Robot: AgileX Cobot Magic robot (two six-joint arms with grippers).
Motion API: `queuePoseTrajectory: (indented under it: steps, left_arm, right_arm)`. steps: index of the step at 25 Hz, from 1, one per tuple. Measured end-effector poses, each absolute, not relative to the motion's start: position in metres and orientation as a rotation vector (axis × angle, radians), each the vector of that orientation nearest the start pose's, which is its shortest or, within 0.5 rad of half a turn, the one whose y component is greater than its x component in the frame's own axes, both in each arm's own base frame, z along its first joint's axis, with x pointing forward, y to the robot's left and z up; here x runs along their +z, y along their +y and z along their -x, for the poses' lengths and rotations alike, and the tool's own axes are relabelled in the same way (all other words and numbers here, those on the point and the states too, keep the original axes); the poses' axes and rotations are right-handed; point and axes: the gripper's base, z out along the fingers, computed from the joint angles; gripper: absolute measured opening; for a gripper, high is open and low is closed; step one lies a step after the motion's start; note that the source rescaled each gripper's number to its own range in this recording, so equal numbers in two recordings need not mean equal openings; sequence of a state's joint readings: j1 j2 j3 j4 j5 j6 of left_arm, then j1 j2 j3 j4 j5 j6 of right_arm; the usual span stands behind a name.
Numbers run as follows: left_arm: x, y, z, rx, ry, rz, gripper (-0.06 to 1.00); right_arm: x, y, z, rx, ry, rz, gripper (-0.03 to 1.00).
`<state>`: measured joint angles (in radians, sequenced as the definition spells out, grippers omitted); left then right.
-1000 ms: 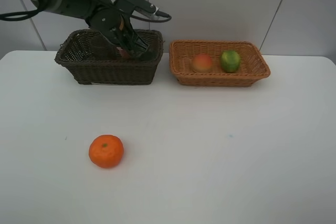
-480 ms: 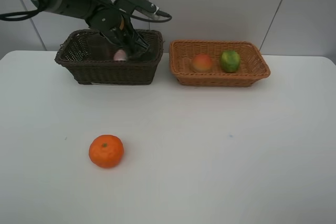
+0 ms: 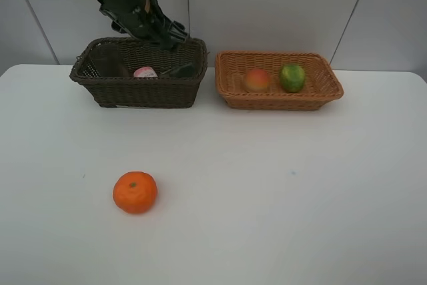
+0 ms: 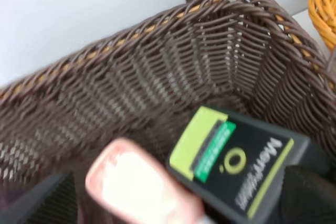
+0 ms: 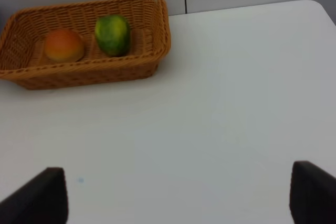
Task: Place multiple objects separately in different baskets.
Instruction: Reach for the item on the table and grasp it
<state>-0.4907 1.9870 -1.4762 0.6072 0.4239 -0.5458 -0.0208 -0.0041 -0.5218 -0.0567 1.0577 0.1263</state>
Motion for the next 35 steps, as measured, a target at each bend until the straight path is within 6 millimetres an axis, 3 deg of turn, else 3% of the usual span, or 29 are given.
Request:
queuePoseTrajectory:
  steps: [8,18,28,35]
  left_arm:
    - [0.226,-0.191,-0.369,0.118,2.551,-0.622,1.0]
    - [0.204,-0.17,-0.309,0.058,2.812,-0.812,1.0]
    - [0.171,-0.185,-0.263,-0.004,2.796,-1.187,1.0]
    - [0.163,-0.198,-0.246,-0.004,2.732,-1.356,1.0]
  right_arm:
    - [0.284,-0.004,0.008,0.0,2.009,-0.151,0.85]
    - [0.284,-0.004,0.008,0.0,2.009,-0.151,0.85]
    - [0.284,-0.004,0.008,0.0,2.009,-0.151,0.85]
    - [0.284,-0.004,0.008,0.0,2.009,-0.151,0.85]
